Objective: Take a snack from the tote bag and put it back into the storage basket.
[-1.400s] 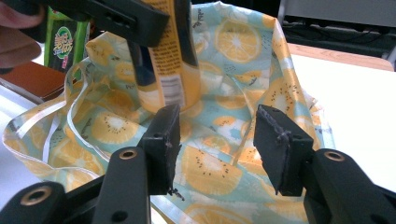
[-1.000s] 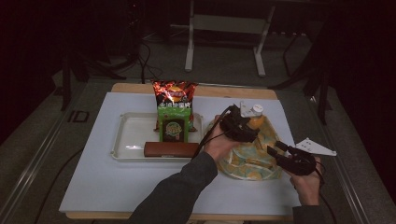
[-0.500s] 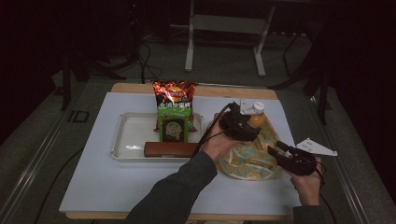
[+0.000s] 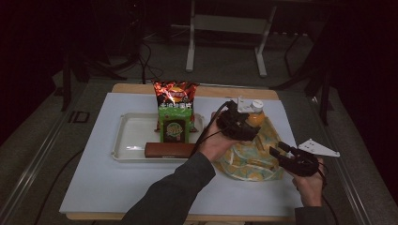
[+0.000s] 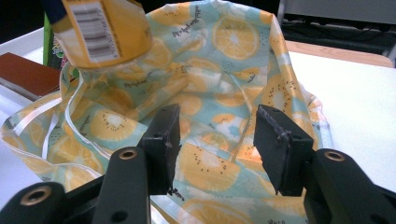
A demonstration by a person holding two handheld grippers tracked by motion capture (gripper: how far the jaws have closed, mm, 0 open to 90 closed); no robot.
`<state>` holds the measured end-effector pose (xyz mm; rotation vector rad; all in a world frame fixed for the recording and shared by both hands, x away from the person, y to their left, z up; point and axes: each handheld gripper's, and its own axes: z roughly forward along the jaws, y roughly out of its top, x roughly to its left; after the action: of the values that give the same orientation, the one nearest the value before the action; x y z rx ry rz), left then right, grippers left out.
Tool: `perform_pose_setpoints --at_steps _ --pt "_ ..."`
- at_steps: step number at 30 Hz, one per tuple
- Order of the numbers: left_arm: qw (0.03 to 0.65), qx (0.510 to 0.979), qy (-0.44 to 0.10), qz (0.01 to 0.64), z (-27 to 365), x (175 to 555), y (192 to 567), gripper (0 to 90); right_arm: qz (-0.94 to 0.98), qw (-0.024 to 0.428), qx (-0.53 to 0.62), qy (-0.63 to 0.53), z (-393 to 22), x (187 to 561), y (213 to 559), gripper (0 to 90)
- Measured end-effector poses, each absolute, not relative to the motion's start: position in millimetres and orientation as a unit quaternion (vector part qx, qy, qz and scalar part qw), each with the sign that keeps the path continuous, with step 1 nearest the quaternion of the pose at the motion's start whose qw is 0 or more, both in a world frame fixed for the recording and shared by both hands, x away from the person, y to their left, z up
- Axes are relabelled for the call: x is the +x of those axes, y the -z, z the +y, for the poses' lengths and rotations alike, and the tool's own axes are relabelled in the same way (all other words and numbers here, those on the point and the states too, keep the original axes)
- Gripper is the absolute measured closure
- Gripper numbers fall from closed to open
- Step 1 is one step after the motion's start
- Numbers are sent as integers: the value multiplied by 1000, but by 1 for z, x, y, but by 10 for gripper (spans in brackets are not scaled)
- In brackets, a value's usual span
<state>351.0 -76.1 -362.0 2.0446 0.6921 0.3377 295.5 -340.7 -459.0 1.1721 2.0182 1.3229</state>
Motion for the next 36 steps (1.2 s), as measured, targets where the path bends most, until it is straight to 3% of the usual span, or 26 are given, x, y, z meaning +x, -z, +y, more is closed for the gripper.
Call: perform_pose_setpoints --at_steps 36 --pt "463 822 -133 304 -41 341 365 375 729 226 430 -482 -343 294 459 506"
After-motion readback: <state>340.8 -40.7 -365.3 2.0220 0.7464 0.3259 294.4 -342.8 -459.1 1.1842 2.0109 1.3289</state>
